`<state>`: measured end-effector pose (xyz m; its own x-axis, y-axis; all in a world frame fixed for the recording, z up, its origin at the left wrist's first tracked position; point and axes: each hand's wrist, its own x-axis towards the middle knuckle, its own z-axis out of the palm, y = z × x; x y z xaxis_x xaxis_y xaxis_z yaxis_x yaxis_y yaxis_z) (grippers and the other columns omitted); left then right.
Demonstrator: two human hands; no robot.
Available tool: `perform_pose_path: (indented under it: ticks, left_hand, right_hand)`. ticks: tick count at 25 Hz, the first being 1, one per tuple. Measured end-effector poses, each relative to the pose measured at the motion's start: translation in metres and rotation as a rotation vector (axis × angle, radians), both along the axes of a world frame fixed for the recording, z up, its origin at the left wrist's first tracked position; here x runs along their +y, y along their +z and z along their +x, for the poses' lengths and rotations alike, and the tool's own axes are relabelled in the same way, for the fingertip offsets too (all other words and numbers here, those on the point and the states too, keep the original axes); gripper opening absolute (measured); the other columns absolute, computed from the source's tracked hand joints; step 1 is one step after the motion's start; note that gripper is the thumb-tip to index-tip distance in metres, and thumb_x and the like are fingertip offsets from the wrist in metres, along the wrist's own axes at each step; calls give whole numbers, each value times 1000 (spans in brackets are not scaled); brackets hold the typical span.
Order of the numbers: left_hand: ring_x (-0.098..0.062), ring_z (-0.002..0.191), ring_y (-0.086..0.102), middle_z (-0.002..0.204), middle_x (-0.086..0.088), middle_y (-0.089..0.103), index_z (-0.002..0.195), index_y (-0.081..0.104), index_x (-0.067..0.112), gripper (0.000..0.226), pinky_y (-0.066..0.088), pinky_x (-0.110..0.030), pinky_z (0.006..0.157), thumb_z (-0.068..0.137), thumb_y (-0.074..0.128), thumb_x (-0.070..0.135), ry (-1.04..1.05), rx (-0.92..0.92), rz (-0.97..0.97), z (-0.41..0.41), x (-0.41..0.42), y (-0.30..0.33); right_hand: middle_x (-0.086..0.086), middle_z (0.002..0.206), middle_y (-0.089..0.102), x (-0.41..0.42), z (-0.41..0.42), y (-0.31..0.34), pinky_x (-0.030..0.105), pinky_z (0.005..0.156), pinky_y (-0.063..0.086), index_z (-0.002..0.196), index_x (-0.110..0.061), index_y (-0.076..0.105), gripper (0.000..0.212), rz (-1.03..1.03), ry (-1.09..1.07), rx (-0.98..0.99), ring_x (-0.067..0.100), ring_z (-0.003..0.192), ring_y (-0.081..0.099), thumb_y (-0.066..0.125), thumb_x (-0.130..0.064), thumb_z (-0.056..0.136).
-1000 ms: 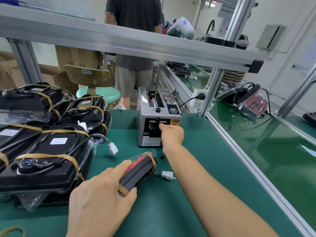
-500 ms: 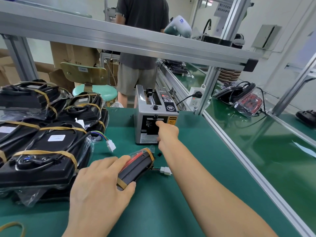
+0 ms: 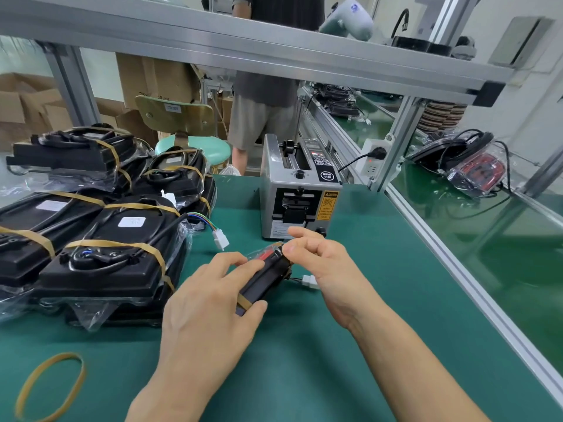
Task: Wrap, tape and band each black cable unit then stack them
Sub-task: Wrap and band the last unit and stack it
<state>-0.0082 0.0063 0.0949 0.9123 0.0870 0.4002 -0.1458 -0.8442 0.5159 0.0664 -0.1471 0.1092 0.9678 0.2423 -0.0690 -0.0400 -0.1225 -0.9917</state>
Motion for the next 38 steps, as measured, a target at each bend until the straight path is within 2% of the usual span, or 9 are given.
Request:
perform_pose_path:
  ticks: [6, 10, 13, 17, 22, 30, 34, 36, 38]
  left_hand:
    - [-14, 76, 62, 102, 17, 63, 108, 71, 30, 51, 49, -30, 61, 60, 86, 22, 6, 11, -23, 0, -1, 0]
    - [-14, 76, 63, 102, 17, 64, 107, 71, 31, 51, 47, -29, 62, 59, 86, 22, 19, 4, -24, 1, 0, -1]
    - [-15, 77, 63, 102, 16, 64, 107, 71, 30, 51, 49, -31, 62, 59, 86, 22, 18, -1, -24, 1, 0, -2]
    - [-16, 75, 63, 100, 16, 64, 106, 72, 30, 52, 49, -31, 60, 57, 87, 21, 16, -9, -13, 1, -1, -2]
    - [-16, 72, 62, 99, 15, 64, 105, 72, 29, 52, 48, -30, 59, 56, 87, 21, 11, -12, -11, 1, -1, -2]
    - [-16, 79, 64, 101, 17, 64, 106, 71, 30, 51, 49, -31, 63, 57, 86, 22, 16, -4, -7, 1, -1, -3]
    - [-15, 80, 64, 102, 18, 63, 106, 71, 32, 51, 44, -26, 64, 58, 86, 23, 25, -1, 0, 2, -1, -3]
    - [-15, 80, 64, 102, 18, 63, 106, 71, 32, 52, 45, -27, 64, 58, 86, 23, 22, -1, 0, 1, -1, -3]
    - [-15, 79, 64, 102, 17, 64, 106, 72, 32, 52, 47, -28, 64, 57, 86, 23, 22, 0, 5, 1, -1, -2]
  right_hand:
    - [-4, 128, 53, 4, 6, -5, 9, 72, 35, 74, -13, 69, 16, 2, -20, 11, -14, 97, 51, 63, -12, 89]
    - [-4, 127, 53, 9, 6, -7, 1, 65, 36, 72, -14, 68, 17, 9, -16, 15, -19, 94, 50, 64, -9, 87]
    - [-3, 124, 54, 12, 5, -9, -1, 64, 38, 69, -13, 67, 19, 4, -30, -1, -20, 88, 51, 65, -6, 86]
    - [-4, 116, 55, 14, 2, -13, 14, 77, 41, 67, -12, 67, 19, 13, -79, -29, -7, 95, 54, 66, -7, 85]
    - [-5, 111, 58, 17, 0, -17, 25, 88, 44, 61, -18, 67, 24, -1, -136, -72, -3, 101, 55, 67, -7, 83]
    - [-12, 103, 59, 23, 0, -25, 38, 89, 48, 54, -23, 63, 31, -26, -258, -128, 19, 99, 61, 67, -6, 79]
    - [-11, 103, 59, 25, -1, -26, 43, 94, 49, 54, -22, 63, 30, -21, -263, -119, 22, 103, 62, 67, -5, 78]
    - [-9, 106, 59, 25, -1, -27, 38, 93, 51, 63, -21, 65, 23, -2, -281, -95, 16, 104, 61, 66, -3, 78]
    - [-6, 106, 59, 24, -1, -27, 19, 81, 51, 86, -20, 62, 23, 117, -309, -29, 4, 100, 60, 63, 2, 79]
